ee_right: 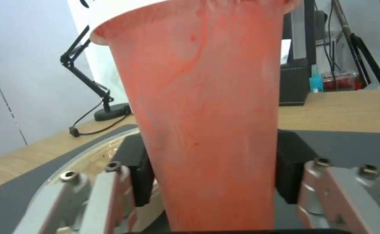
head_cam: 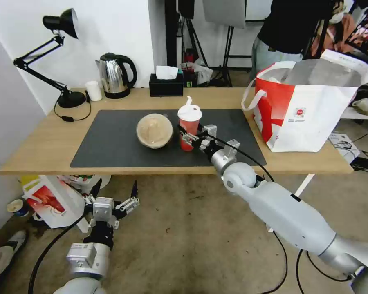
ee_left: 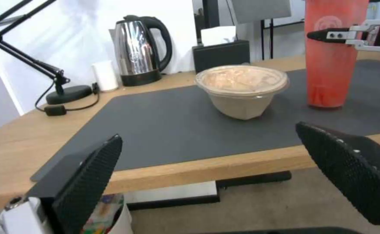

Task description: Pick up the trash from the table and place it into the takeout bag.

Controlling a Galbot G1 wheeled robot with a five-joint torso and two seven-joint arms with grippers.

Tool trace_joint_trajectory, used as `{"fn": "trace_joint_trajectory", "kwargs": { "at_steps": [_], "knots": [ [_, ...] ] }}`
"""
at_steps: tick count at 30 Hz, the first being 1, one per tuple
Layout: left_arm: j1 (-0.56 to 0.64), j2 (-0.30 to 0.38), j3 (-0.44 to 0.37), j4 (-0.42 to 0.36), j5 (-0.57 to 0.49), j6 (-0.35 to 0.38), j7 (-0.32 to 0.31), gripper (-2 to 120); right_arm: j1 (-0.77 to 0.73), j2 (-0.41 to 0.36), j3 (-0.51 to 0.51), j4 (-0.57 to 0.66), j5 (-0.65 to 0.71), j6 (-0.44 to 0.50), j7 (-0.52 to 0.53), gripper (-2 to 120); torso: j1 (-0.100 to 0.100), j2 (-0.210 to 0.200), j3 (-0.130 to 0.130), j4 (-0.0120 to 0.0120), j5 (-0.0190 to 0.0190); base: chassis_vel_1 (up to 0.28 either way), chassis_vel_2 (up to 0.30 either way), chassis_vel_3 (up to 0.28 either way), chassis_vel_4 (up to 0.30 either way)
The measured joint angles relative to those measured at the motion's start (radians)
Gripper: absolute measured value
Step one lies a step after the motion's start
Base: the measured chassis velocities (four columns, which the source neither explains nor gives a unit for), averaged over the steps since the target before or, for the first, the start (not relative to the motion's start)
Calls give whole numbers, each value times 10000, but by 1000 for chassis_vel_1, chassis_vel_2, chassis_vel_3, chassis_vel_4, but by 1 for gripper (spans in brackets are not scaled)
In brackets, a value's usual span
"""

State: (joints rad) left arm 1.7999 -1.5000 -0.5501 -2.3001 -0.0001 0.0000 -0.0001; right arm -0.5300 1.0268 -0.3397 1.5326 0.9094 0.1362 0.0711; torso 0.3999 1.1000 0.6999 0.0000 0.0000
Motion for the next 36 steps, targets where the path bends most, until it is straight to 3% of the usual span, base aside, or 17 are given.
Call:
{"fn": "trace_joint_trajectory", "kwargs": {
  "at_steps": [11,20,31,36],
  "knots": [
    [0,0,0,0,0,0,0,100,17,-201,75,218,2,12,47,21,0,0,0,0,0,0,0,0,0],
    [0,0,0,0,0,0,0,100,829,-713,55,836,397,-109,244,5,0,0,1,1,0,0,0,0,0],
    [0,0,0,0,0,0,0,100,1905,-1197,-23,1054,1144,-354,354,3,0,-1,1,1,3,0,0,0,0],
    [0,0,0,0,0,0,0,100,3505,-1696,-186,1028,1870,-725,523,3,1,0,2,2,-2,0,0,0,0]
  ]
}}
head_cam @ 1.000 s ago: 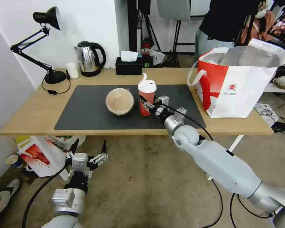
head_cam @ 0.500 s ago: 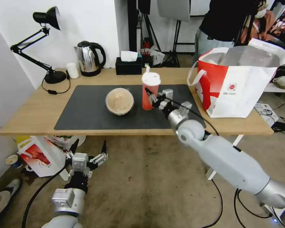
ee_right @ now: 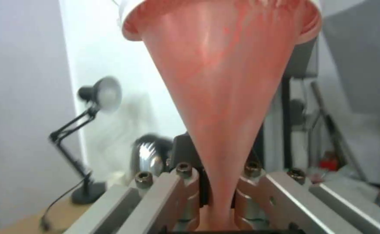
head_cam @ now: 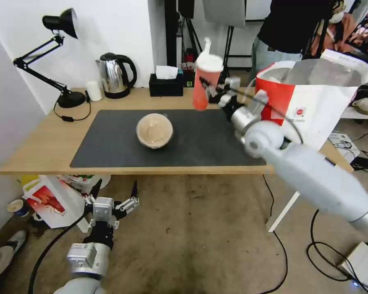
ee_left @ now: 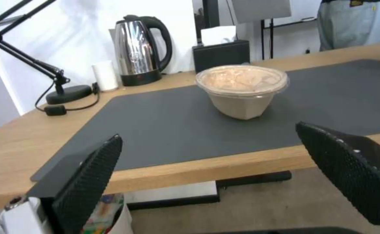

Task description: Pick up the trash from the table and place it into the takeout bag.

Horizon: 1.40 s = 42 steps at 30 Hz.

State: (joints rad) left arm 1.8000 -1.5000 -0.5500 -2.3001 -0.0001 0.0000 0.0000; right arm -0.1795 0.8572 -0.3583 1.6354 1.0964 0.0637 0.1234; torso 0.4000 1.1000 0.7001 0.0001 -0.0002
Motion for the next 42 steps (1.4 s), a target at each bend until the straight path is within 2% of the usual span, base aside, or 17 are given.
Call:
{"fn": "trace_joint_trajectory", "kwargs": {
  "at_steps": [3,7,19,26,28,33,42],
  "knots": [
    [0,0,0,0,0,0,-1,100,1531,-346,-120,-437,467,-494,343,3,0,0,0,2,-2,0,0,0,0],
    [0,0,0,0,0,0,0,100,2391,-817,-293,-744,693,-838,421,3,0,0,0,-1,6,0,0,0,0],
    [0,0,0,0,0,0,0,100,3940,-2098,-744,-1805,707,-1726,232,3,-1,0,-1,-2,3,0,0,0,0],
    [0,0,0,0,0,0,0,100,3943,-2562,-748,-2391,494,-1815,-96,3,-1,0,-2,-2,3,0,0,0,0],
    [0,0,0,0,0,0,0,100,3869,-2639,-689,-2885,404,-1805,-255,3,0,0,-1,0,5,0,0,0,0],
    [0,0,0,0,0,0,0,100,3538,-2696,-405,-3620,174,-1774,-512,3,0,0,-1,-2,4,0,0,0,0],
    [0,0,0,0,0,0,-1,100,2767,-2676,178,-4138,-210,-1725,-825,3,0,0,-1,-1,2,0,0,0,0]
  ]
}}
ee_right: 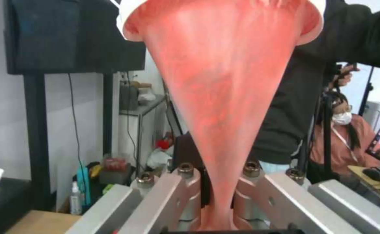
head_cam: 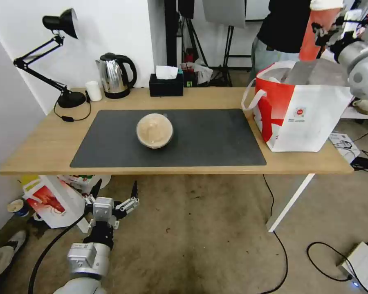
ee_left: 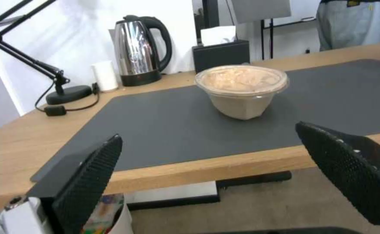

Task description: Pick up the trash from the table and place it into the takeout bag.

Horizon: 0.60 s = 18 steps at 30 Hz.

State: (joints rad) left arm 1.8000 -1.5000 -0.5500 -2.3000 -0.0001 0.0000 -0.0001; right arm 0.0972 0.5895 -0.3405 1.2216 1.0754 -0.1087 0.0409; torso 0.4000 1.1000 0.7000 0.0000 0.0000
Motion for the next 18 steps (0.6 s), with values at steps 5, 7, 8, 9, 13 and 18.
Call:
{"fn": "trace_joint_trajectory", "kwargs": {
  "at_steps": [5,7,8,9,13,18],
  "knots": [
    [0,0,0,0,0,0,0,100,-168,84,73,-278,-149,31,-137,3,0,0,0,2,0,0,0,0,0],
    [0,0,0,0,0,0,0,100,-216,103,100,-340,-185,37,-171,3,0,0,0,0,1,0,0,0,0],
    [0,0,0,0,0,0,0,100,-270,118,121,-383,-209,42,-207,3,0,0,0,0,1,0,0,0,0],
    [0,0,0,0,0,0,0,100,-318,129,135,-417,-229,50,-227,3,0,0,0,1,1,0,0,0,0],
    [0,0,0,0,0,0,1,100,-453,170,163,-536,-304,92,-279,3,0,0,0,0,1,0,0,0,0],
    [0,0,0,0,0,0,0,100,-569,304,187,-876,-407,181,-377,3,0,0,0,-1,0,0,0,0,0]
  ]
}}
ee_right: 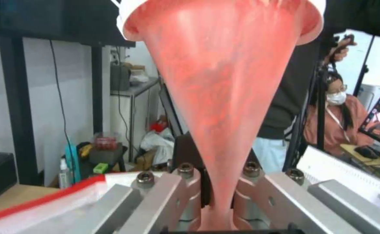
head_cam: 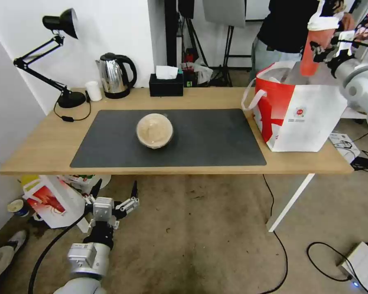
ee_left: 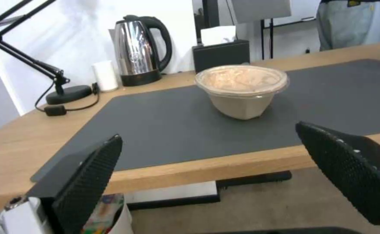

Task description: Pick up the trash from the table and place it into the takeout bag.

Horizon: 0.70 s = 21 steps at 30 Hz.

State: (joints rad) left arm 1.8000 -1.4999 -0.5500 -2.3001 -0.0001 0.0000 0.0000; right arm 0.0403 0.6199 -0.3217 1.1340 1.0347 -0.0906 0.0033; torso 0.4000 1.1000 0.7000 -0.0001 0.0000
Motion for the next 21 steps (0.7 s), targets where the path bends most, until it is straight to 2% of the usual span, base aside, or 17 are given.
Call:
{"fn": "trace_joint_trajectory", "kwargs": {
  "at_steps": [12,21],
  "knots": [
    [0,0,0,0,0,0,0,100,-301,508,69,-731,-294,84,-60,3,0,0,0,2,1,0,0,0,0],
    [0,0,0,0,0,0,0,100,-275,1179,75,-1658,-537,151,-28,3,0,0,1,3,-1,0,0,0,0]
  ]
}}
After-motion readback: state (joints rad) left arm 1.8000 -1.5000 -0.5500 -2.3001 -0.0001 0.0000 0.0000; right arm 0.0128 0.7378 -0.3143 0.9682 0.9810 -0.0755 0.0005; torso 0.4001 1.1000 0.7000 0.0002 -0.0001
